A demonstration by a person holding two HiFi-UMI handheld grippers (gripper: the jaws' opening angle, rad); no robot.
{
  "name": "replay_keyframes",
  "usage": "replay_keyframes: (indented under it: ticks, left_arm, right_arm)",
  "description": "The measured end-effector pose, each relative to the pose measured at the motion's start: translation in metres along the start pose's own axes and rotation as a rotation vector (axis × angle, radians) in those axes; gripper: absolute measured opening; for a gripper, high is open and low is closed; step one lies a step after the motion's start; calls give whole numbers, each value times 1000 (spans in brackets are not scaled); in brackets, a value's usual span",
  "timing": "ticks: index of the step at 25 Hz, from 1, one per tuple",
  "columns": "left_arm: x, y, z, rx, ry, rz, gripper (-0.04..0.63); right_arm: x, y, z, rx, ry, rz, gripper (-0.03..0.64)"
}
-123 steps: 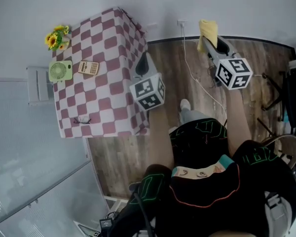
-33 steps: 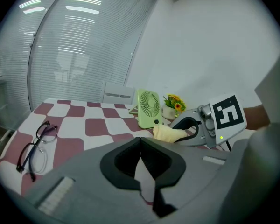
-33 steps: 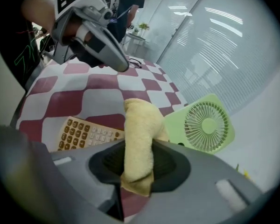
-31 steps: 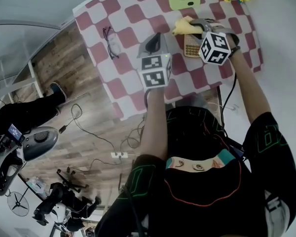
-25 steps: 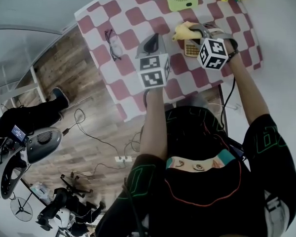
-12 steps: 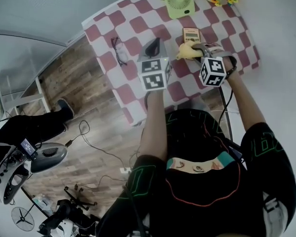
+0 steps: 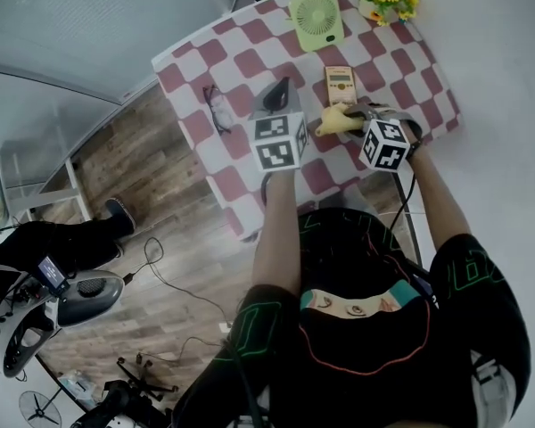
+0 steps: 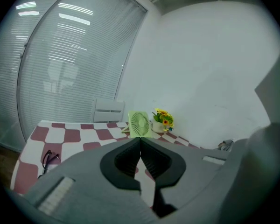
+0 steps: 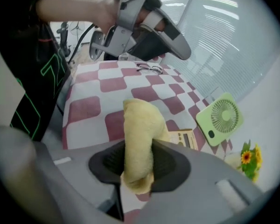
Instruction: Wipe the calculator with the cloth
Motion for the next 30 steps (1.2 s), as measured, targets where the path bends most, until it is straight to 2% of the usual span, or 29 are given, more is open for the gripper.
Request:
replay_keyframes:
  ticks: [2,4,11,13,15,18,22,26,30]
  left_arm:
    - [1,-4,11,0,-34,-16,11]
    - [2,-10,23,14,-67,-34,11]
    - [5,-24,49,76,-142,-42,11]
    - [4,-25,55,88,-161,-36,11]
    - [-5,-28,63,94,-186,-35,11]
    - [-40,-42,75,112,-261,-38,11]
    - [-68,-67,88,165,-333,-40,11]
    - [-33,-54,97,165,-300,-48,11]
    - [-3,-35,103,176,-270,-47,11]
  right_arm:
    - [-11,-8,1,115,-77,-7,123]
    - [-24,-22,0,236,-168,-60,123]
    - [-73,-69,-16,602,-478,-322,123]
    - [-88,-76,-20,706,-583,-396,123]
    - [-106,-78,-19,802,-645,-485,121]
    - [-142,-60,-13,919,-702,-629,121]
    - [-176,-39,-16,952,-728,-754,121]
    - [-163,-67,-24,1007,-692,-825,121]
    - [-152,-92,-24,1014,-654,-882,121]
Point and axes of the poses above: the fingertips, and each gripper's own axes: x forward along the fingers, y to its left, z out of its top, the point moved 10 cm from there along -x, backward along the fingers, and after that the axes turned 6 degrees about -x, right-handed, at the moved point
